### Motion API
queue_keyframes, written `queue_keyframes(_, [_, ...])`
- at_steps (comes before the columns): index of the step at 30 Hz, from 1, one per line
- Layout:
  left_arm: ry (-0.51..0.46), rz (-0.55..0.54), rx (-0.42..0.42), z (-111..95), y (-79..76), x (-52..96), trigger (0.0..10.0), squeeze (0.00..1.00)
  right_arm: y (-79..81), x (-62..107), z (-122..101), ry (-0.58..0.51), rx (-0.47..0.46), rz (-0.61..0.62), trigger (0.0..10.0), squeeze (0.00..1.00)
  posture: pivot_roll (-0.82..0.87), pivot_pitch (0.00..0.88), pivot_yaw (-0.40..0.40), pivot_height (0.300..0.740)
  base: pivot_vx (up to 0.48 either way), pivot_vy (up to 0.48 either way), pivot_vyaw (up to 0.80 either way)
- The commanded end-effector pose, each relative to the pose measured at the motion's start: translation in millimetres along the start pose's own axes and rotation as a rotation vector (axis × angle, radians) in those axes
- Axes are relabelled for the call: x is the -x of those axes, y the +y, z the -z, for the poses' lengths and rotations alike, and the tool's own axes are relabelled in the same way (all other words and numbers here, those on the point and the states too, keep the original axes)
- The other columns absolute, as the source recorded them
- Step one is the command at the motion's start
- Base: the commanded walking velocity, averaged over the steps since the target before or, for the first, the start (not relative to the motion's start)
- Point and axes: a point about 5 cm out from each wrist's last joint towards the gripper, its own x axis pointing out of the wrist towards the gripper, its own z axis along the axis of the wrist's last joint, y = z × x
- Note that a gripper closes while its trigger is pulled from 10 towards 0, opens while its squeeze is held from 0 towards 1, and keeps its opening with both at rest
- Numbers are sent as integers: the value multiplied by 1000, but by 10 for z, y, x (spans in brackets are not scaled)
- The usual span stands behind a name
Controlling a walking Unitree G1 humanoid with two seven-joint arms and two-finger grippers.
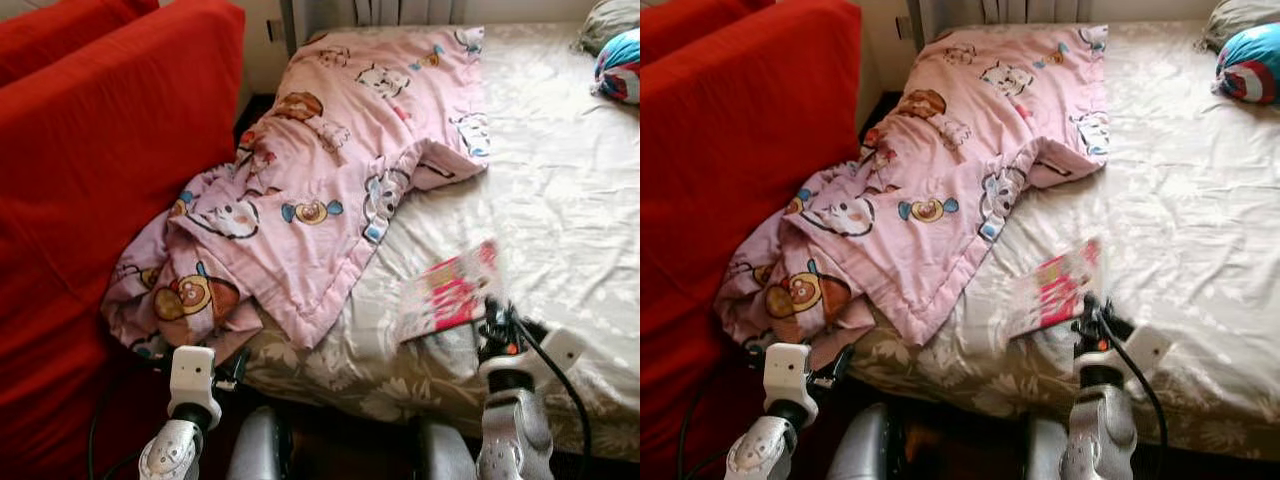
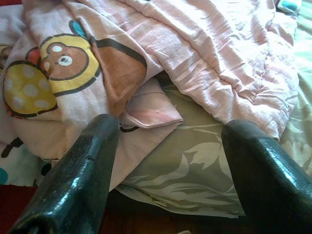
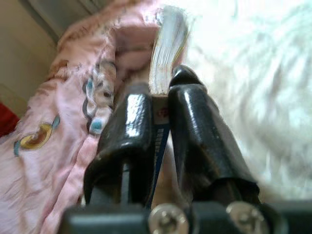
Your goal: Clean up the room
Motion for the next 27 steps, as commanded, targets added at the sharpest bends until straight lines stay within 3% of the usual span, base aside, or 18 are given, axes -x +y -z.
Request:
queue_keyframes(1, [10,-25,-16,25,47,-3,10000,0,200,-2,-62,-12,104,-99,0,0,-9,115,77,607,0,0,0])
queue_keyframes(3, [8,-28,-14,21,43,-17,10000,0,243,-29,-112,-22,143,-124,0,0,-10,114,76,607,0,0,0])
queue_keyframes(4, [6,-32,-9,17,37,-30,10000,0,292,-62,-155,-20,205,-151,7725,0,-16,112,73,607,0,0,0])
queue_keyframes(5, [8,-38,1,22,26,-40,10000,0,343,-91,-186,-18,248,-181,10000,0,-25,111,67,607,0,0,0])
queue_keyframes(10, [24,-63,46,72,-9,-61,10000,0,421,-130,-200,18,296,-224,10000,0,-38,107,56,607,0,0,0])
queue_keyframes(19, [44,-76,67,137,-25,-66,10000,0,349,-93,-105,99,296,-176,10000,0,-44,106,40,607,0,0,0])
queue_keyframes(27, [68,-108,91,213,19,-55,10000,0,330,-102,-92,132,320,-154,10000,0,-46,97,35,637,0,0,0])
